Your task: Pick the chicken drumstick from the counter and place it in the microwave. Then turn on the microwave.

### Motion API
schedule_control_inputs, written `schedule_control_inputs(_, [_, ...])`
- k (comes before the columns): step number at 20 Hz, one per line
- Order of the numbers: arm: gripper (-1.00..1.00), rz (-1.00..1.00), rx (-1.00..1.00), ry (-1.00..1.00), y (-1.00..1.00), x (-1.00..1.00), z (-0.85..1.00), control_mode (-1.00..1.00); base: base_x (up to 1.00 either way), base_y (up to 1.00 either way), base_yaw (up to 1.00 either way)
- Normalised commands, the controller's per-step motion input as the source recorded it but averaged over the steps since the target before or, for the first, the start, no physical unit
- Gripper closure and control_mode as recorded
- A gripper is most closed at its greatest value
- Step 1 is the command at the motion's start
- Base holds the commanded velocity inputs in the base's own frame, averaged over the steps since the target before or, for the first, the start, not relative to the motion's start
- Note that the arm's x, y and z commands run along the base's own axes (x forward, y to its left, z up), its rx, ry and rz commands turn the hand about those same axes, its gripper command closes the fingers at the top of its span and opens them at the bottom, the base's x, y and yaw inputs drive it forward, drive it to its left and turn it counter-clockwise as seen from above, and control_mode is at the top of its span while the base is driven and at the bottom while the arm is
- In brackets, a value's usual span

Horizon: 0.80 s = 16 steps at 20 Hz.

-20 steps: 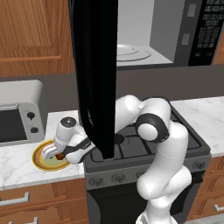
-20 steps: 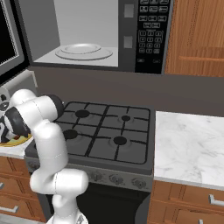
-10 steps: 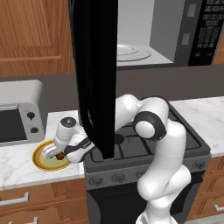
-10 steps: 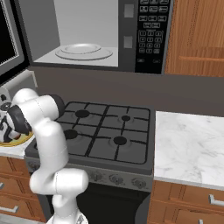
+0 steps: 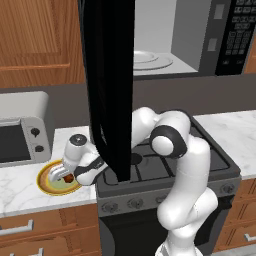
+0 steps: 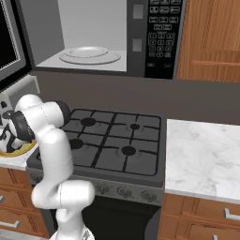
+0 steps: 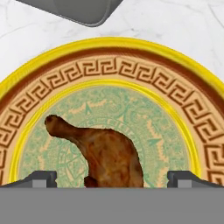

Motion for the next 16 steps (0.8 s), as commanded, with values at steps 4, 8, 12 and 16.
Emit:
schedule_control_inputs(4, [-1.0,0.0,0.0,0.0,0.03,0.04,-0.08,-1.0,0.0,0.0,0.0])
schedule_control_inputs(8, [-1.0,0.0,0.0,0.0,0.06,0.03,-0.08,-1.0,0.0,0.0,0.0])
schedule_control_inputs(12, [-1.0,0.0,0.0,0.0,0.07,0.02,-0.09,-1.0,0.0,0.0,0.0])
schedule_control_inputs(16, [-1.0,0.0,0.0,0.0,0.06,0.03,-0.09,-1.0,0.0,0.0,0.0])
